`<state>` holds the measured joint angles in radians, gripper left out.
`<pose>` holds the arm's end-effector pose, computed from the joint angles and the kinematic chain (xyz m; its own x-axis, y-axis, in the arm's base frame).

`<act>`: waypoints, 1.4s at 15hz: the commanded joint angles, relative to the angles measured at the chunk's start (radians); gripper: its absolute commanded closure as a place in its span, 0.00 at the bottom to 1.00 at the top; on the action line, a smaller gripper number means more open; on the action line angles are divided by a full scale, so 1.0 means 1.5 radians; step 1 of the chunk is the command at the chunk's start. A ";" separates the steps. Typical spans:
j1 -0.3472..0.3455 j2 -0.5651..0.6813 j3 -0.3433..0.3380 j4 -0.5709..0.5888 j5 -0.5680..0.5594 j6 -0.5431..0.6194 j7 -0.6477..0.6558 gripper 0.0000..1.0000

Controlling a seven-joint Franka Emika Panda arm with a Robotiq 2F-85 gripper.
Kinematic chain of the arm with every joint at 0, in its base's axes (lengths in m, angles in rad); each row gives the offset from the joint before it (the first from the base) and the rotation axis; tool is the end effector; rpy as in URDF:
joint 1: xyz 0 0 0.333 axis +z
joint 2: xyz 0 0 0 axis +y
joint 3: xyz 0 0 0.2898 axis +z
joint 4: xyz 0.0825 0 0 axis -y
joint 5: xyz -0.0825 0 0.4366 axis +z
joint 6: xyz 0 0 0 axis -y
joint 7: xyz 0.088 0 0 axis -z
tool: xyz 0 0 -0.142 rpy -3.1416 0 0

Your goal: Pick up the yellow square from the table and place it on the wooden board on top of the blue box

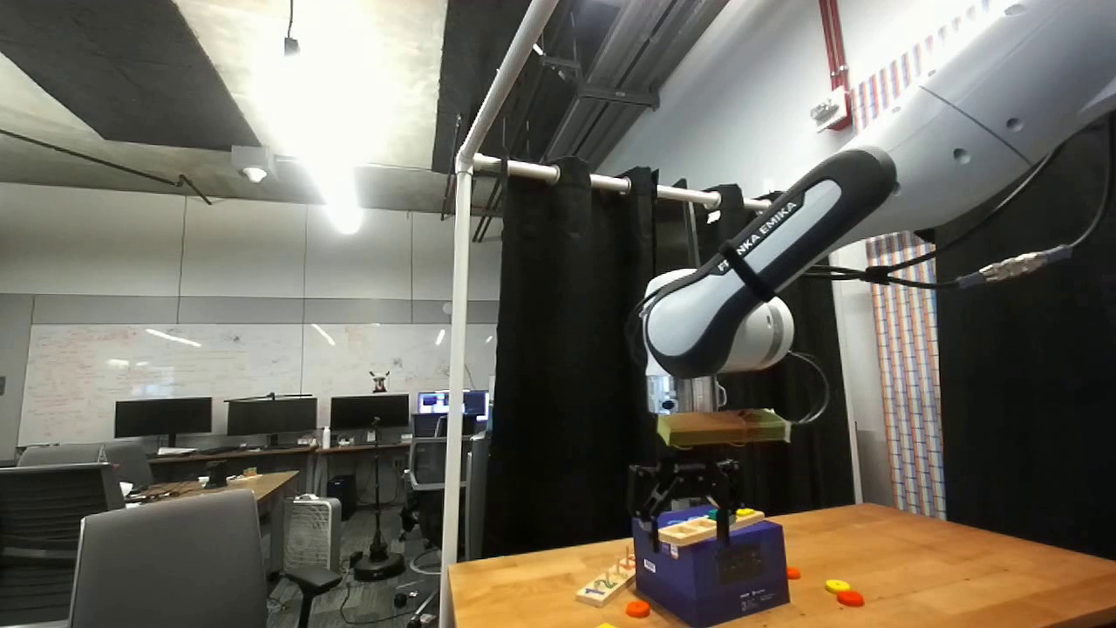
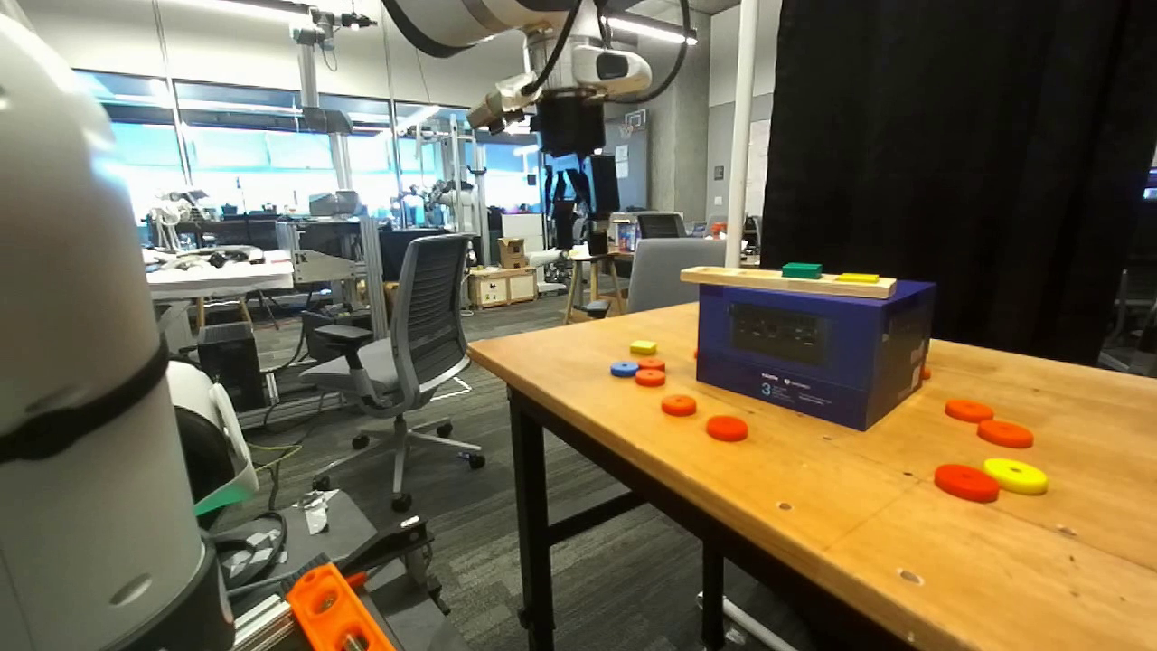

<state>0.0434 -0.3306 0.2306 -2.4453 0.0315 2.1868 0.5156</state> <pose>0.4807 0.1315 0.3391 0.9611 -0.2643 0.0798 -0.2658 -0.9640 0.0093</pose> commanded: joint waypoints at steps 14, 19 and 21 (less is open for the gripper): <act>0.026 0.261 -0.047 0.218 0.209 0.136 0.311 0.00; 0.040 0.316 -0.060 0.237 0.176 0.167 0.394 0.00; 0.047 0.331 -0.070 0.241 0.147 0.166 0.436 0.00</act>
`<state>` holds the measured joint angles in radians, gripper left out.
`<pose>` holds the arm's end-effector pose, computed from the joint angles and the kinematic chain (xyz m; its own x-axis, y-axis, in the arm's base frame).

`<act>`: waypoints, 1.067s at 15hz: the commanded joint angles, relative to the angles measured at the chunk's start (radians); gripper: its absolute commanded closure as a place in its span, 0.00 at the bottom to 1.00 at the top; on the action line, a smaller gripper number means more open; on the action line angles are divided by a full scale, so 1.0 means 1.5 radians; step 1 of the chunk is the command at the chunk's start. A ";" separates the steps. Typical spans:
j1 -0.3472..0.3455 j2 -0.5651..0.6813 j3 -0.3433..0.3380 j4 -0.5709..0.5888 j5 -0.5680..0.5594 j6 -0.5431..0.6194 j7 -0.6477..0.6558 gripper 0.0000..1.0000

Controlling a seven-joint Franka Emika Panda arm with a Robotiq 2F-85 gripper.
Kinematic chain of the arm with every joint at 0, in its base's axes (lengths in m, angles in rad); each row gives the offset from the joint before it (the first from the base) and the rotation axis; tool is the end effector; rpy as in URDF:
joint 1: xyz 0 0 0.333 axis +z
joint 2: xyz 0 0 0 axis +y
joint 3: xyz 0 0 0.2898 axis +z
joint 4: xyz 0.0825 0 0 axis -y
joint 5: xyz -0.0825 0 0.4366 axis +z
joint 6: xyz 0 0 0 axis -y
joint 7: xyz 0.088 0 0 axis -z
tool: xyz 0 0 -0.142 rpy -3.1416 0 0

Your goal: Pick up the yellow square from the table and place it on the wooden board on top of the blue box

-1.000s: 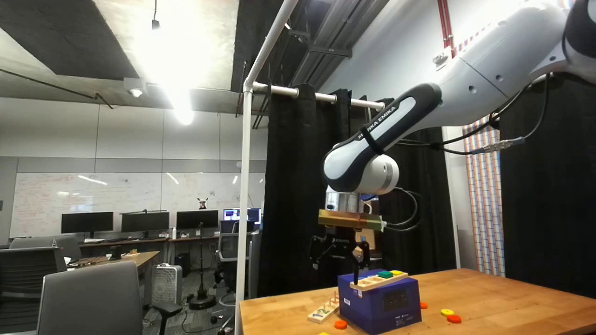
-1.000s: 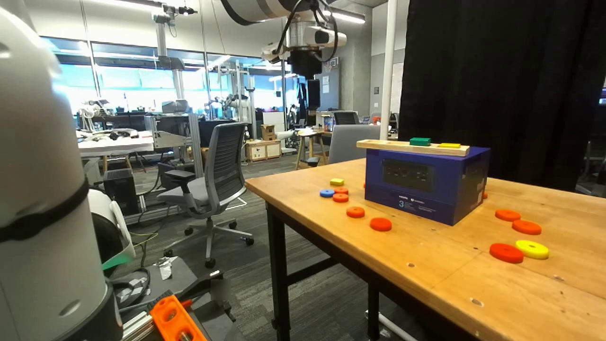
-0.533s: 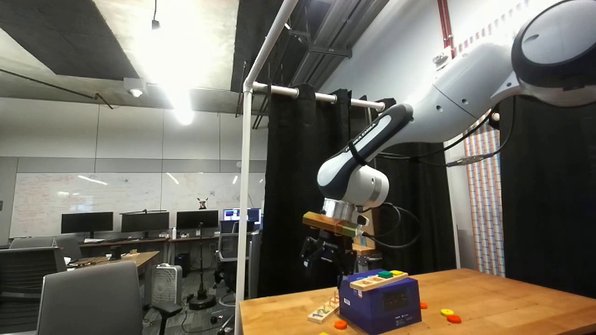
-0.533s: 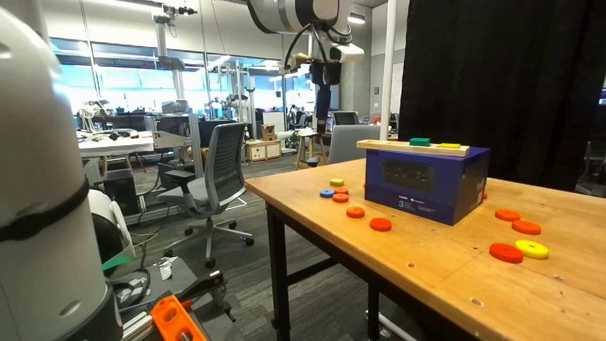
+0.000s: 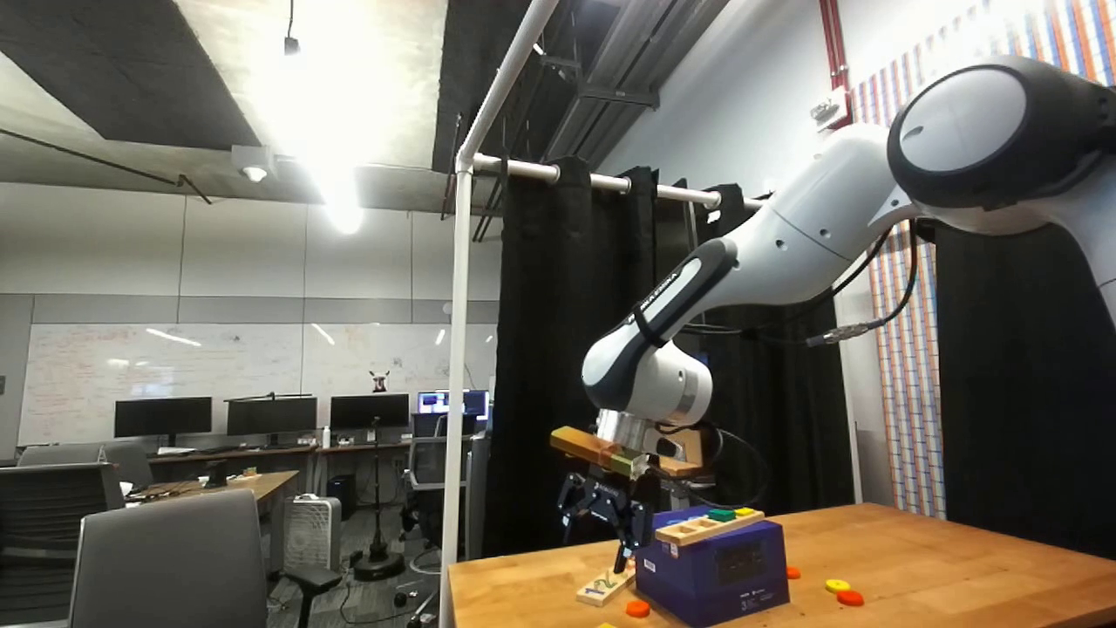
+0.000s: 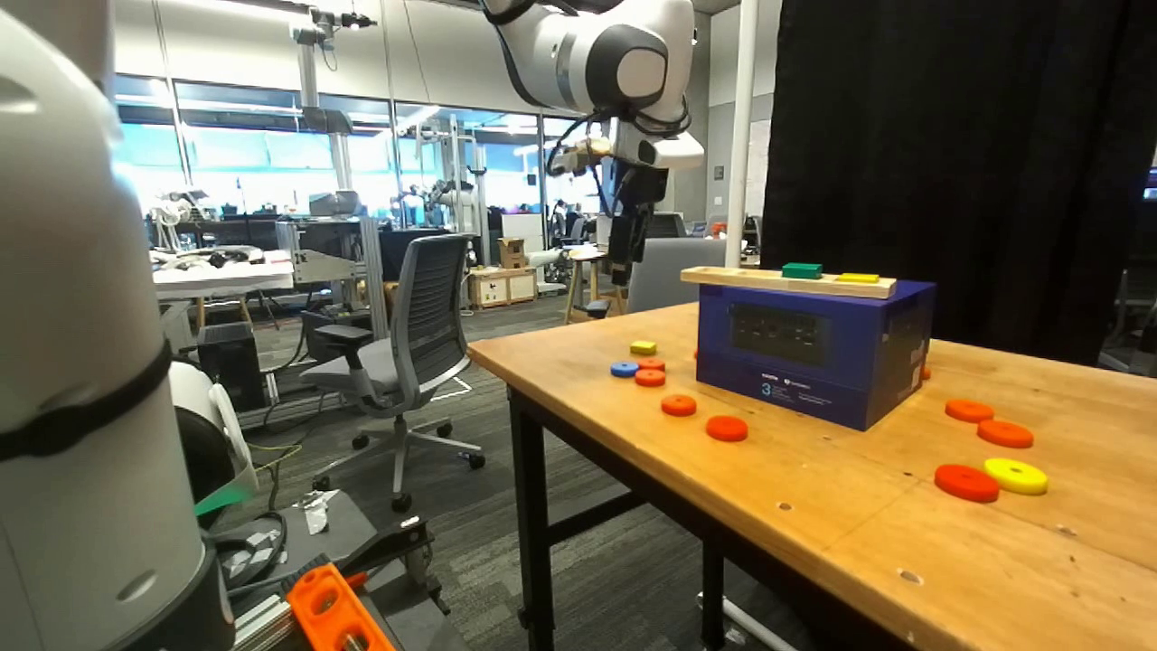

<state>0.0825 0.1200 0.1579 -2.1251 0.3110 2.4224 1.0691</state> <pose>0.6018 0.1564 0.2805 0.5102 -0.8458 -0.1557 -0.8486 -0.4657 -0.2510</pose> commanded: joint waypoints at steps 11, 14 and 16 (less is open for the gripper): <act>0.055 0.112 -0.060 0.080 -0.162 -0.035 0.197 0.00; 0.060 0.134 -0.063 0.090 -0.164 -0.040 0.197 0.00; 0.063 0.145 -0.065 0.093 -0.164 -0.043 0.196 0.00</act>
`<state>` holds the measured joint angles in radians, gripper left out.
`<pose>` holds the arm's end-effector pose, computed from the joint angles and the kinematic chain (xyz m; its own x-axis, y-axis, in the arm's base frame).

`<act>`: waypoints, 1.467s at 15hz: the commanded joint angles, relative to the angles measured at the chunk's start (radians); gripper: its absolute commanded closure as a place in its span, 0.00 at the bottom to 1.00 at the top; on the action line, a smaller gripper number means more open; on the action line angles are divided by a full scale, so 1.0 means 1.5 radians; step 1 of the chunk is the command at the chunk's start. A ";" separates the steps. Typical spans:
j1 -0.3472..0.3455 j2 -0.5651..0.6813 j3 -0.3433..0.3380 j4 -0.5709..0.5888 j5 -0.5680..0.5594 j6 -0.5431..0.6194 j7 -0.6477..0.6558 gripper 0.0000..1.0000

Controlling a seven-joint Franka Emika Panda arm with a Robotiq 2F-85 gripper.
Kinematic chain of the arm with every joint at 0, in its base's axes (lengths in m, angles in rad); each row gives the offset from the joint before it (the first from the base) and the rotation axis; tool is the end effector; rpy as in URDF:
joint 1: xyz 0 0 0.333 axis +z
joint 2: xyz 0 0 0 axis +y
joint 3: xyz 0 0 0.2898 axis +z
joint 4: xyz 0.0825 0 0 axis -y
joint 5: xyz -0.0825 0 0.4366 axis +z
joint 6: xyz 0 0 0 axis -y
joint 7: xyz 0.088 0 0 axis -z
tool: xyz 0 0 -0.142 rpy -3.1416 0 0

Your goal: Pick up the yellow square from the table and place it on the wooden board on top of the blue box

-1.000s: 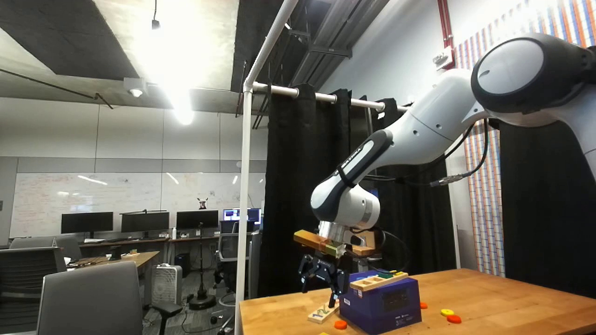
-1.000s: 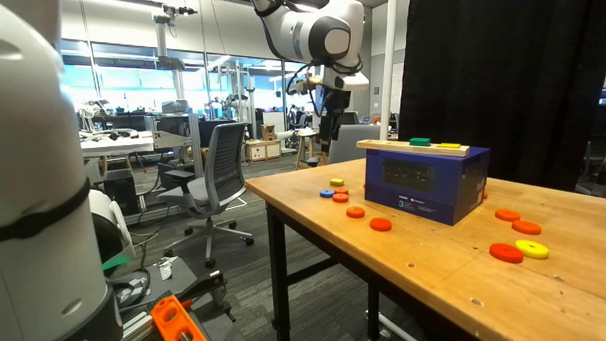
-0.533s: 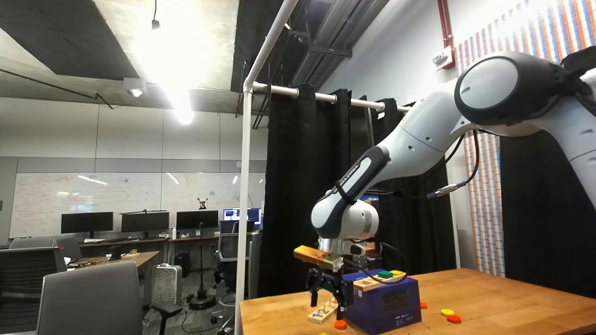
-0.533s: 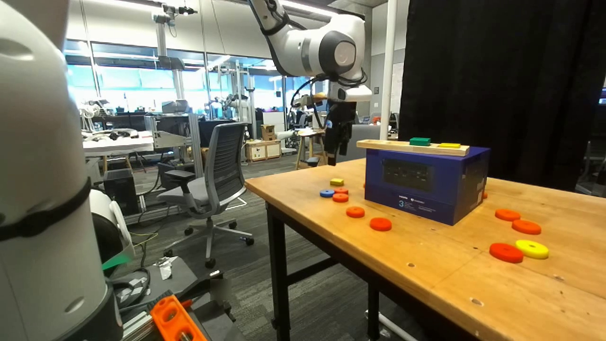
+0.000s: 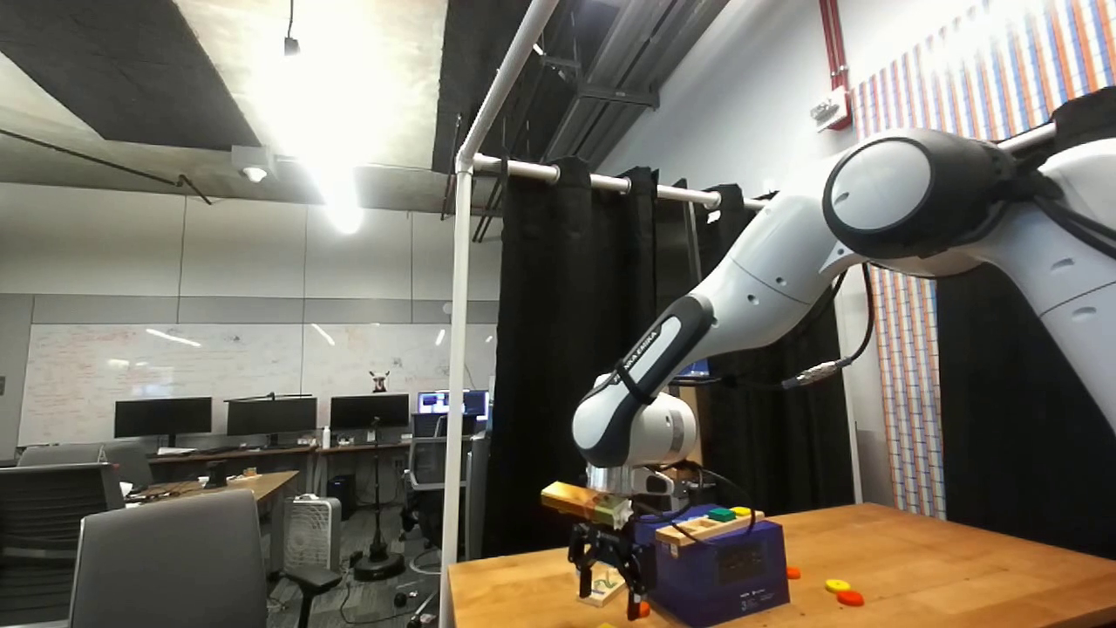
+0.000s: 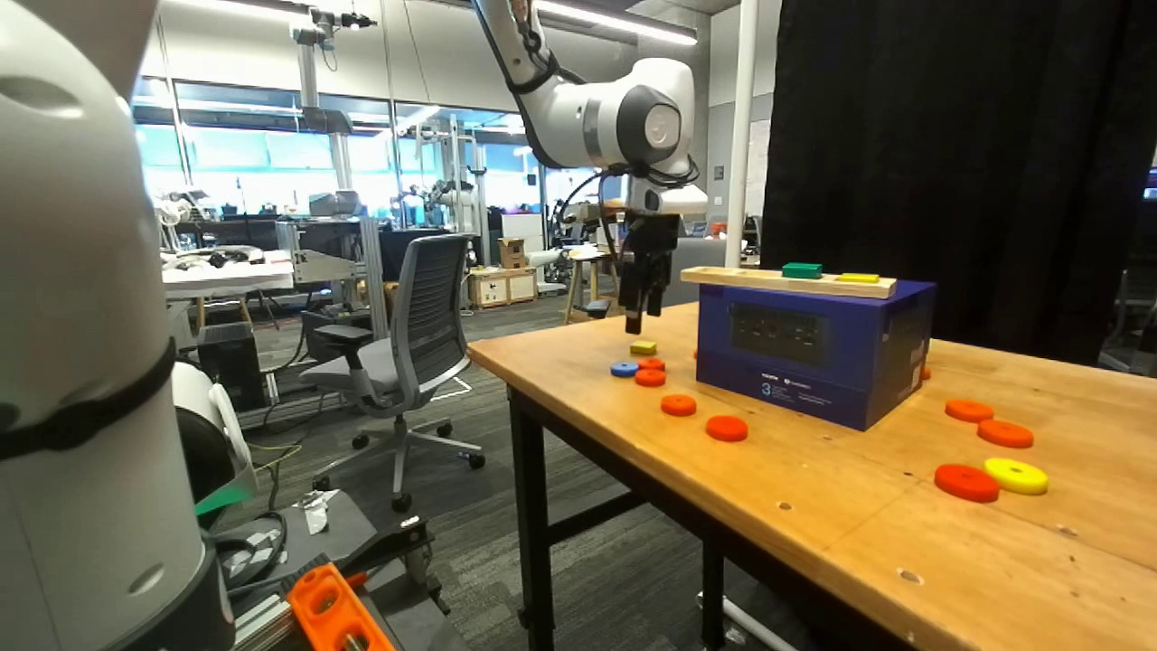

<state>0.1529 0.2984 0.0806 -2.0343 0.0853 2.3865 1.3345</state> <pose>0.6146 0.1498 0.2077 0.3953 -0.9158 -0.0709 -0.9178 -0.3908 -0.0698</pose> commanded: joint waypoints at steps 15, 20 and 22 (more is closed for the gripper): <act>0.028 0.072 -0.023 0.056 -0.014 -0.020 0.011 0.49; 0.030 0.070 -0.024 0.067 -0.016 -0.040 0.013 0.86; 0.031 0.072 -0.025 0.070 -0.018 -0.040 0.015 0.87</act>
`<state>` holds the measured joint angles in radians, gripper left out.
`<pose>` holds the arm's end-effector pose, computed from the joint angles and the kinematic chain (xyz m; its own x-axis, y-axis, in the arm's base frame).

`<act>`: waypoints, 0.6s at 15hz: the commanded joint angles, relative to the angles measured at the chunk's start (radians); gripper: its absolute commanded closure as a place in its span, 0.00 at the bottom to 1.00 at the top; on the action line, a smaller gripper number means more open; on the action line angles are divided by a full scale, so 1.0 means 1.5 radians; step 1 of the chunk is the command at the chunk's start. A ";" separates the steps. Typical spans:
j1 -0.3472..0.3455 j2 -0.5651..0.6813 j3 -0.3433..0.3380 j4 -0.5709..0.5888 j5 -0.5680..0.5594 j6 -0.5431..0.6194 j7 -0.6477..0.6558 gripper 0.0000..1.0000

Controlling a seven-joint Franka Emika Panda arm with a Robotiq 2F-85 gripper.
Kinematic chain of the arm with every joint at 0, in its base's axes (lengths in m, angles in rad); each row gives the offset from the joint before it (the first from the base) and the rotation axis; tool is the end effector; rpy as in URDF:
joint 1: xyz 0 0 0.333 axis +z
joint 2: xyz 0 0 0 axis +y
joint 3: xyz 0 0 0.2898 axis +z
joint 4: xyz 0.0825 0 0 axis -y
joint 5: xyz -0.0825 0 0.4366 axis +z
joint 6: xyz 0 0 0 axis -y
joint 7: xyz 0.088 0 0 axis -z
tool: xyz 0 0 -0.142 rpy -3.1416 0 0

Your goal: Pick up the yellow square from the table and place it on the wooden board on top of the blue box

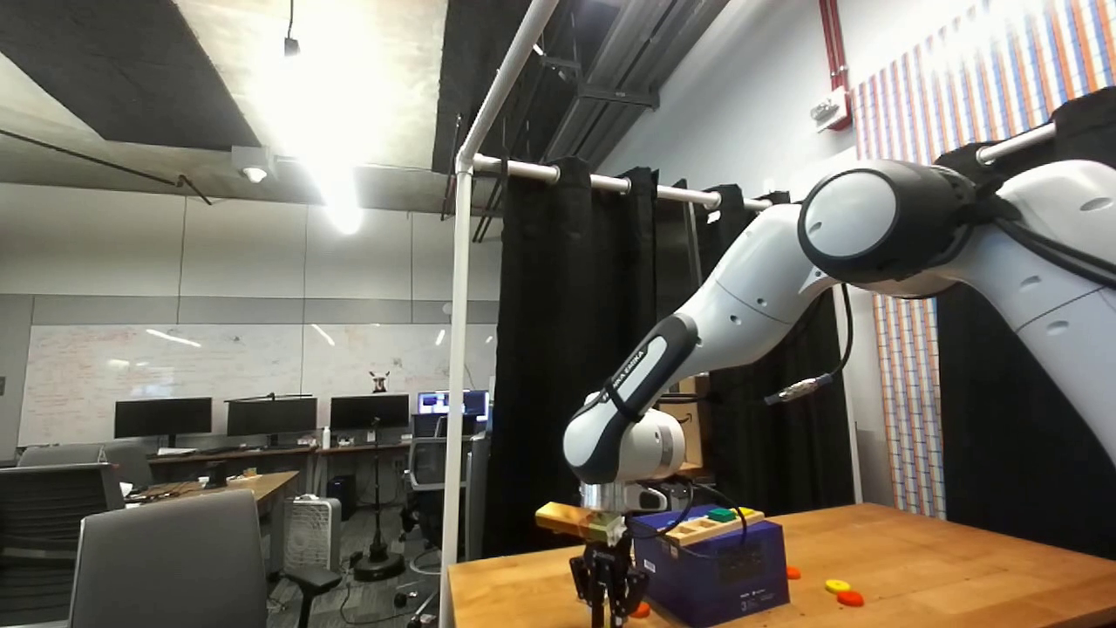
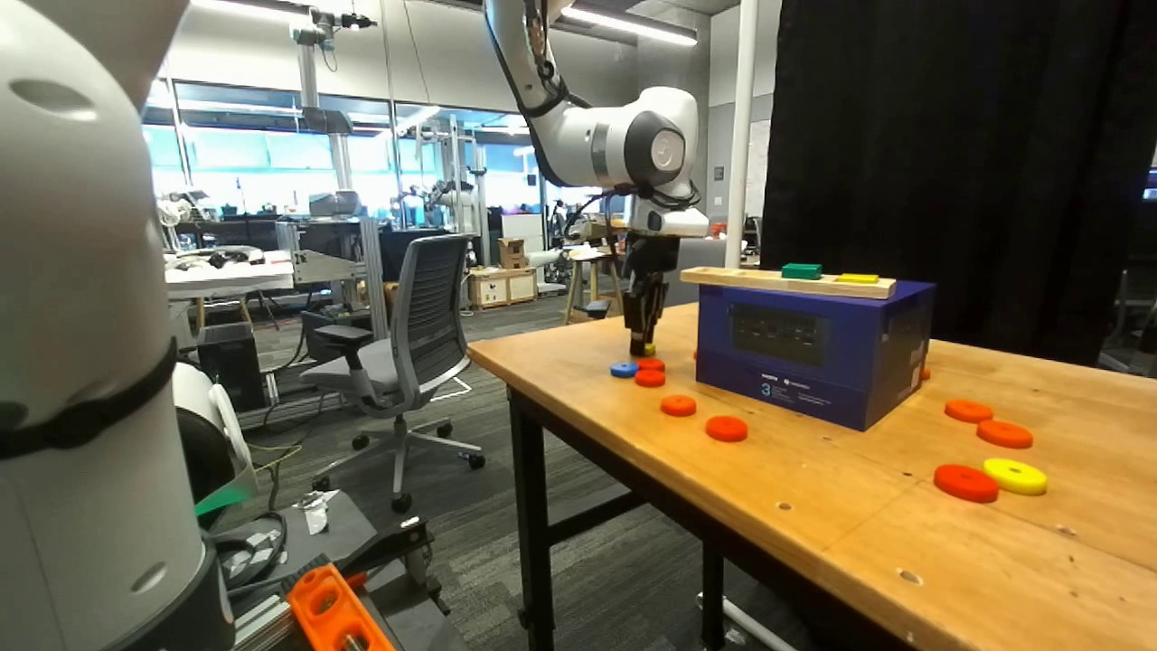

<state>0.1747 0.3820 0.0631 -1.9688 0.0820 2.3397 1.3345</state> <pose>0.6207 0.1546 0.1804 0.3996 -0.9130 -0.0825 -0.9163 -0.4005 -0.0061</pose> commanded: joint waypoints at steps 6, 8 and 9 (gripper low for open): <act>0.024 -0.030 -0.022 0.006 -0.039 -0.021 0.028 0.87; 0.028 -0.053 -0.026 -0.001 -0.058 -0.025 0.041 0.87; 0.028 -0.064 -0.027 -0.004 -0.066 -0.028 0.046 0.87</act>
<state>0.1910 0.3506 0.0473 -1.9663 0.0313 2.3334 1.3519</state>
